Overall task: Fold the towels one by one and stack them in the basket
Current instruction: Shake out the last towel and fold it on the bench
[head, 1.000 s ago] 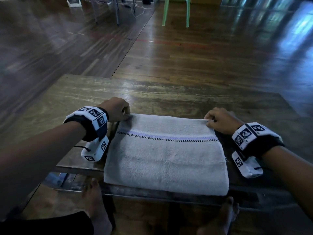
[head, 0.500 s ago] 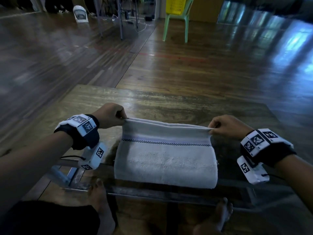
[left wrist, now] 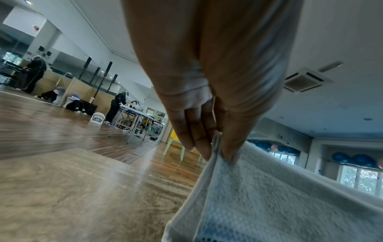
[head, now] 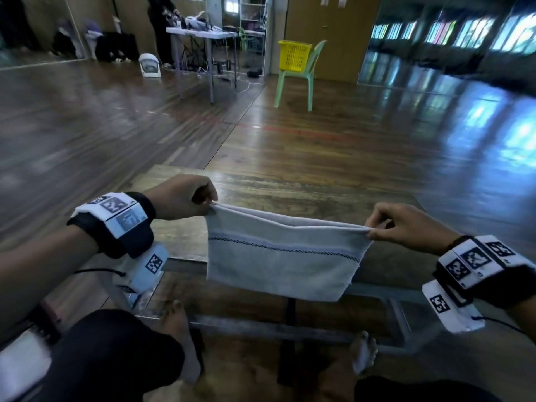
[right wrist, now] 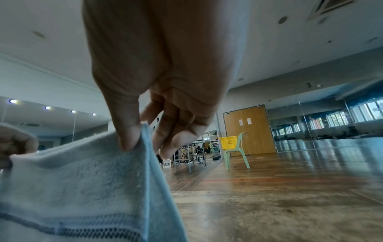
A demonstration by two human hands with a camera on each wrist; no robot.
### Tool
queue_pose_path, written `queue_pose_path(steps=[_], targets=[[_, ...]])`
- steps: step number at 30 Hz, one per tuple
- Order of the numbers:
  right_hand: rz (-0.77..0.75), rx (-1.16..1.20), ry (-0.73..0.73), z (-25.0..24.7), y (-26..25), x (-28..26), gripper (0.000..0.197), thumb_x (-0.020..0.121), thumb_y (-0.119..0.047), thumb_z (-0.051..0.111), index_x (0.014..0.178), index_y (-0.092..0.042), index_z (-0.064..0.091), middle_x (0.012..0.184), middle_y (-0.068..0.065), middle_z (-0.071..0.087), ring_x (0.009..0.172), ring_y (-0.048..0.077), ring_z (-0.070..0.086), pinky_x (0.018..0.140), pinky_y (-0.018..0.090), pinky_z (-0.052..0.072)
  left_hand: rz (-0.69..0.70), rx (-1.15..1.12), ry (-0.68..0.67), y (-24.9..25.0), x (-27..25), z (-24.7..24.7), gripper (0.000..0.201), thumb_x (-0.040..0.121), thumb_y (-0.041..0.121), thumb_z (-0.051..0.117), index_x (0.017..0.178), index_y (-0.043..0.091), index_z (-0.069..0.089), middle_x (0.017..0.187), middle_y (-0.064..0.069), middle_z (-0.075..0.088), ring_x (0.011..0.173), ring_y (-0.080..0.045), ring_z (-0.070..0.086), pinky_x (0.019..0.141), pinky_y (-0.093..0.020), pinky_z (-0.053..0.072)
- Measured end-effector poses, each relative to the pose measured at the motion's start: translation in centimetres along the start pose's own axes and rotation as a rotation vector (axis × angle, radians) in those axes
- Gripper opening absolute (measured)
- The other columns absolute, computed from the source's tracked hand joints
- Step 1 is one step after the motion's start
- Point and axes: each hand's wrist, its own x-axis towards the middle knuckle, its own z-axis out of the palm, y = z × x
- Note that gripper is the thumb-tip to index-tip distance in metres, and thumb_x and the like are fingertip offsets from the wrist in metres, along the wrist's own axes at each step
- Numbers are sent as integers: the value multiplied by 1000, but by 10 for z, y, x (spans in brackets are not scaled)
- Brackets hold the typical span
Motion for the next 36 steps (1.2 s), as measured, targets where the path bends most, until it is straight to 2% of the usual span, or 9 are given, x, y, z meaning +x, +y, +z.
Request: queue_pose_path(steps=[7,11,14,20,24,26,28,32,36], targets=[[-56,123,-21,-7,-10,-43,16,78,-13,73,89,-22,69,84,8,70,76,18,63,71,30,49,50,-35,-33,18,-39,-7,5,86,21,66,83,23,62,77,2,67,69,-13,60,65,-31,47],[-36,91,-64,-16,-13,-61,9,77,-23,74,86,-23,74,81,-1,74,76,17,67,73,31,50,68,-184,-41,19,-51,-12,6,85,17,66,88,21,68,84,5,71,80,-12,67,77,-40,55],[-30,139,-75,-22,-18,-72,17,69,-36,72,80,-23,73,77,-5,73,72,13,66,66,18,45,74,-297,-44,22,-57,-14,10,85,12,65,92,18,69,90,2,73,87,-17,68,83,-43,54],[-45,203,-41,-19,-10,-73,56,49,-79,66,75,-31,72,76,-2,72,63,5,62,61,15,43,51,-454,-94,24,-60,-13,13,87,7,63,98,10,68,95,-5,73,93,-23,68,87,-40,53],[-13,178,-17,-8,2,-62,62,44,-86,61,75,-33,68,75,0,69,60,5,58,59,18,42,35,-434,-120,19,-55,-3,16,87,0,60,96,11,68,95,-6,73,92,-20,68,85,-34,54],[-15,129,5,-4,9,-49,49,55,-75,67,76,-30,67,76,4,68,67,13,62,66,26,47,10,-344,-90,13,-43,2,13,86,5,63,92,15,69,93,-3,73,89,-18,68,85,-36,55],[-11,101,40,-6,9,-28,12,76,-39,72,80,-30,64,81,3,69,76,20,64,75,38,51,0,-180,16,8,-23,4,7,84,11,67,89,16,69,89,-2,72,84,-18,68,82,-41,55],[-12,128,354,-30,10,17,15,84,-3,64,88,-18,62,86,7,64,67,-1,55,67,12,42,20,-130,409,15,21,-12,8,83,7,66,91,6,68,80,-8,65,77,-25,63,68,-27,48],[-47,287,531,-56,1,28,17,84,-2,64,97,-13,63,86,7,64,66,-8,55,70,9,44,101,-231,610,31,40,-37,12,83,2,63,90,11,63,74,-5,59,61,3,54,59,-11,40]])
